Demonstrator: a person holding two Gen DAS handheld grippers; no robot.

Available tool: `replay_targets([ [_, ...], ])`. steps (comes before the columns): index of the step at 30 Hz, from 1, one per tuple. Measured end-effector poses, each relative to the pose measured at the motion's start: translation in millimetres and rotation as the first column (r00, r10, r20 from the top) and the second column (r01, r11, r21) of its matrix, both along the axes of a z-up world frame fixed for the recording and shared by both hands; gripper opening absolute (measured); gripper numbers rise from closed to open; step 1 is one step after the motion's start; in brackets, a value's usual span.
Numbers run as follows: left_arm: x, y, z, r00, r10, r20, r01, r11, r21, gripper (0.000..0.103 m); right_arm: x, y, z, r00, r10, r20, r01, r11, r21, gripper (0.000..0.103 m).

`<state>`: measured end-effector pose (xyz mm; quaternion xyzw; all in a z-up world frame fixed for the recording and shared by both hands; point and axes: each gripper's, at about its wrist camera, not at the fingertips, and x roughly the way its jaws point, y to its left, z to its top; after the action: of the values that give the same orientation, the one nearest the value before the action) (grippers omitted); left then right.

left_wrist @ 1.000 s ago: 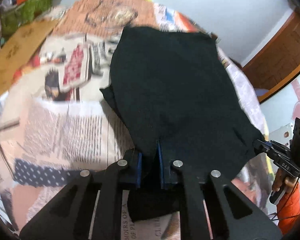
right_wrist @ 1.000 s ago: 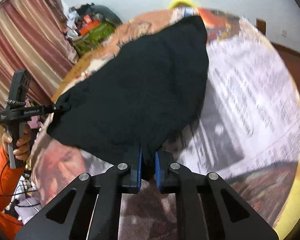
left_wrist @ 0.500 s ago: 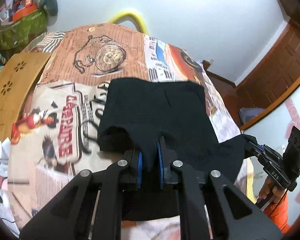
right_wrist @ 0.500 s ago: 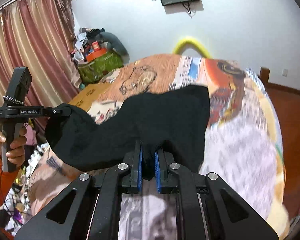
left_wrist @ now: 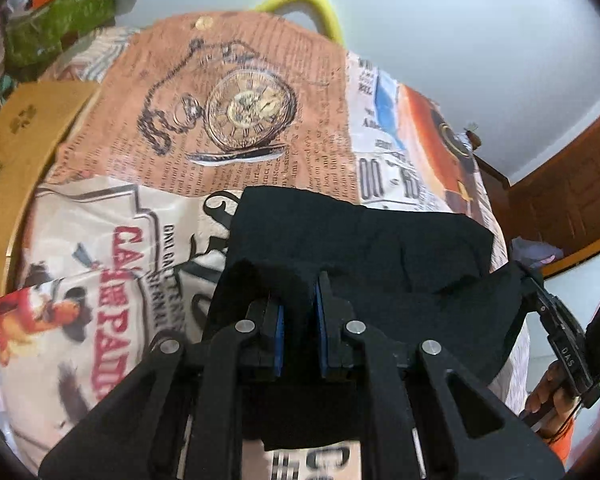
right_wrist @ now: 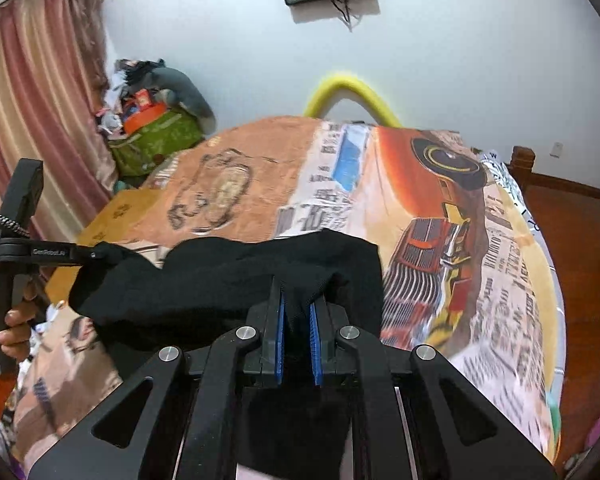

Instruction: Fold small clothes

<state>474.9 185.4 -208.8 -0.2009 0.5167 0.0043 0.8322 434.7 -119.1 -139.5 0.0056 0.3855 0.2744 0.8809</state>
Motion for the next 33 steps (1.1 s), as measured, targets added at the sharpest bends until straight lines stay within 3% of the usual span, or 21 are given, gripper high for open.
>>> replay_targets([
  [5,27.7,10.7,-24.4,0.999,0.007,-0.051,-0.01,0.998,-0.06,0.015,29.0,1.7,-25.2,0.998,-0.033,-0.06,0.033,0.999,-0.009,0.01],
  [8,26.8,19.8,-14.4,0.999,0.032,-0.026,-0.034,0.997,-0.068,0.031,32.4,-0.6,-28.7,0.996,-0.045,-0.082,0.046,0.999,0.007,0.013],
  [11,11.9,25.2,13.5,0.997,0.05,0.061,-0.048,0.998,-0.029,0.053,30.5,-4.8,-20.4,0.995,-0.053,-0.081,0.055,0.998,0.022,0.019],
  [12,7.4,25.7,21.0,0.995,0.048,0.084,-0.048,0.999,-0.012,0.058,27.0,-6.8,-14.4,0.995,-0.064,-0.071,0.065,0.998,0.016,0.026],
  [13,0.7,25.4,29.8,0.993,0.041,0.107,-0.042,0.999,0.011,0.059,23.1,-9.3,-8.2,0.996,-0.071,-0.055,0.071,0.997,0.012,0.035],
  [16,-20.3,22.5,44.3,0.991,0.014,0.135,-0.024,0.997,0.077,0.066,7.4,-18.9,9.1,0.997,-0.078,-0.008,0.079,0.996,0.035,0.051],
  [21,-58.5,13.3,28.9,0.994,-0.072,0.088,0.059,0.988,0.142,0.07,-18.3,-29.7,7.1,0.998,-0.052,-0.036,0.052,0.998,0.021,0.054],
  [25,-72.5,7.9,-6.4,0.995,-0.093,0.02,0.09,0.987,0.137,0.07,-37.3,-32.3,-24.8,0.992,-0.043,-0.119,0.039,0.999,-0.034,0.054],
  [29,-69.1,-2.7,-39.3,0.991,-0.129,-0.032,0.131,0.988,0.082,0.069,-43.8,-29.1,-49.6,0.981,-0.035,-0.19,0.03,0.999,-0.028,0.054],
  [31,-66.7,-9.5,-47.5,0.989,-0.147,-0.029,0.149,0.985,0.087,0.057,-44.1,-28.7,-55.3,0.974,-0.031,-0.225,0.035,0.999,0.014,0.046],
  [33,-63.6,-12.7,-57.9,0.989,-0.135,-0.055,0.139,0.988,0.073,0.027,-45.9,-29.7,-57.8,0.97,-0.039,-0.239,0.052,0.997,0.049,0.032],
])
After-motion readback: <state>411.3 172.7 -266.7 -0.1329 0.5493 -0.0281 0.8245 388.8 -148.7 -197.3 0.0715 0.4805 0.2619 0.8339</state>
